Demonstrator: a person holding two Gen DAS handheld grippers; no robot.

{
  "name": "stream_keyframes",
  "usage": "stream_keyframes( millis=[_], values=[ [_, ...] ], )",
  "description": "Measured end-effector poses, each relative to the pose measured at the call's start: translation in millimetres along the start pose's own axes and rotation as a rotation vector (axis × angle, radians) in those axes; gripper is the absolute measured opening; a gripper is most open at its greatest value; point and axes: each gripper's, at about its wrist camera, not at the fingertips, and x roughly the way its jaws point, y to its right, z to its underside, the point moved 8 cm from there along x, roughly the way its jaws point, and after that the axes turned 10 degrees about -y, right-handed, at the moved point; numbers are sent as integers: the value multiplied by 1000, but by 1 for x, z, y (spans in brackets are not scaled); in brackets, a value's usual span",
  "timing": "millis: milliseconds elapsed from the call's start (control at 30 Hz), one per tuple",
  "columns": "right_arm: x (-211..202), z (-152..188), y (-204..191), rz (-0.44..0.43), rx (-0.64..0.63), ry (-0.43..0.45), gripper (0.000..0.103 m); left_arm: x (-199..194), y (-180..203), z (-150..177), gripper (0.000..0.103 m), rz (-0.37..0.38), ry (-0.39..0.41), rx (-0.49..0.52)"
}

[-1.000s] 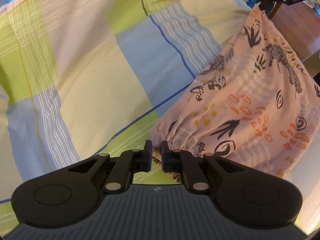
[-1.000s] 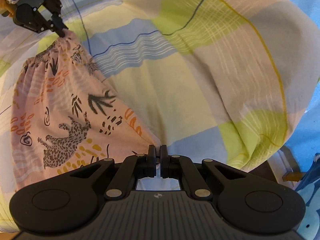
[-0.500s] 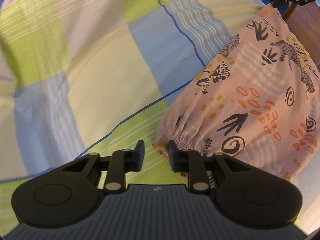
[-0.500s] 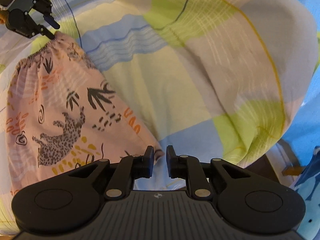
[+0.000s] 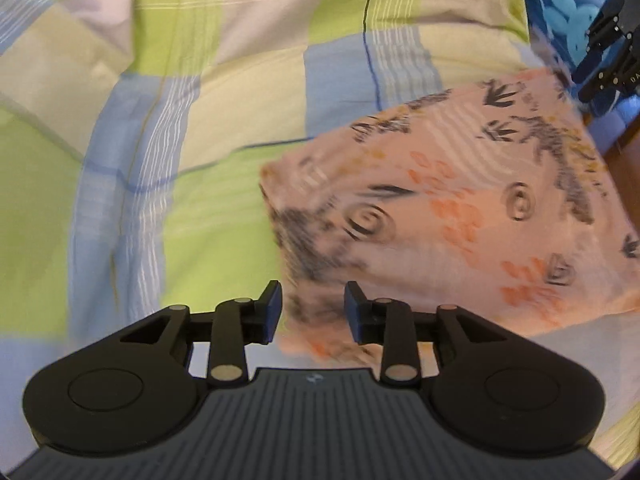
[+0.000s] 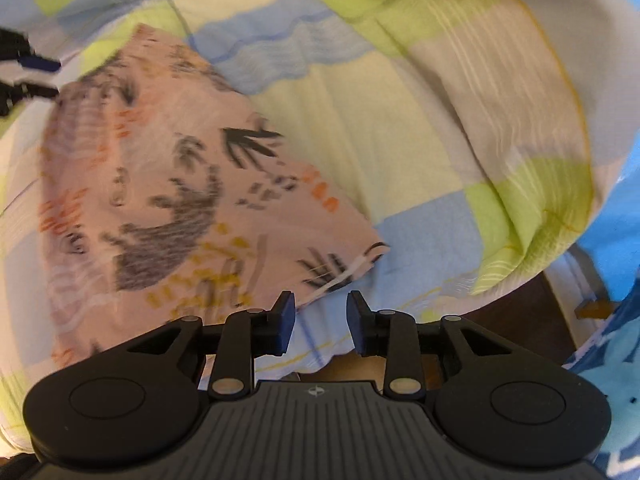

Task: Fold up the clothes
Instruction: 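Lay the folded shorts down and open both grippers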

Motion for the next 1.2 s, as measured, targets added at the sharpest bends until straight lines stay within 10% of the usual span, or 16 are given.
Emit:
stream_keyframes(
  millis=[233, 500, 933, 1200],
  values=[
    [-60, 18, -86, -25, -132, 109, 49, -45, 65, 59, 41, 46, 103, -170],
    [-26, 82, -166, -28, -657, 65, 51, -42, 147, 97, 49, 60, 175, -333],
    [66, 143, -188, 24, -1230, 295, 41, -10, 179, 117, 51, -193, 354, -636],
    [53, 139, -179, -29, -1156, 424, 1, -29, 198, 121, 57, -315, 425, -566]
  ],
)
